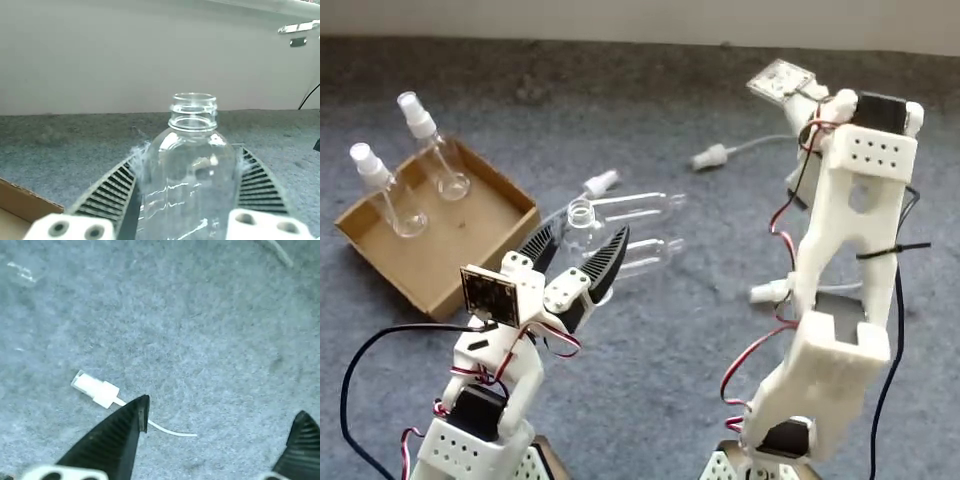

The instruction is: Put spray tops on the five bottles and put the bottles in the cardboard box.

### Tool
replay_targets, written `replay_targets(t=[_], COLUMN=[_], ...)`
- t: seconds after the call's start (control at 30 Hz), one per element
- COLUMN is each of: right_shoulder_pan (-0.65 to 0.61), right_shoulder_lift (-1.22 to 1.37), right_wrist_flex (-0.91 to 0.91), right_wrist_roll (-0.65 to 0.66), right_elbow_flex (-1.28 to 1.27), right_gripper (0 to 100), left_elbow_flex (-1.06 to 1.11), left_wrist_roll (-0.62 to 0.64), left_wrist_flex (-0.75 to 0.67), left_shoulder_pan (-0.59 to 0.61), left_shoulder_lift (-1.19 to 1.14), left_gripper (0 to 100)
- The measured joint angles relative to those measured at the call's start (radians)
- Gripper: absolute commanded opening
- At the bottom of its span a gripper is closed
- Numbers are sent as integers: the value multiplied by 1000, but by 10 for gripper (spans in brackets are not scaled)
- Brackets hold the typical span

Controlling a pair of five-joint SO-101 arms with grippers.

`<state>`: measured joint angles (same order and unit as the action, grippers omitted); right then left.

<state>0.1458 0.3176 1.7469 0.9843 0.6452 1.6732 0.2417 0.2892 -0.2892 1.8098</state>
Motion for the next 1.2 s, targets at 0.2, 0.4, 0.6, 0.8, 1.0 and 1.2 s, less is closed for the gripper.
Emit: replay_targets(t=[0.2,0.4,0.6,0.8,1.0,1.2], right_shoulder_pan=[-69,-69,-55,-28,-25,-21], right_shoulder_lift=[-212,-290,-318,-321,-321,-333], right_wrist_flex=[-3,-193,-333,-471,-597,-727], right_wrist_roll=[2,75,249,381,465,489], right_elbow_flex=[-319,-614,-830,-954,-1069,-1155], right_gripper=[393,393,393,393,393,393], left_elbow_flex=[0,0,0,0,0,0], left_wrist_roll=[0,0,0,0,0,0], left_wrist_flex=[0,0,0,0,0,0], left_shoulder_pan=[0,0,0,0,0,0], left_shoulder_lift=[0,0,0,0,0,0], left_gripper=[147,147,147,147,147,147])
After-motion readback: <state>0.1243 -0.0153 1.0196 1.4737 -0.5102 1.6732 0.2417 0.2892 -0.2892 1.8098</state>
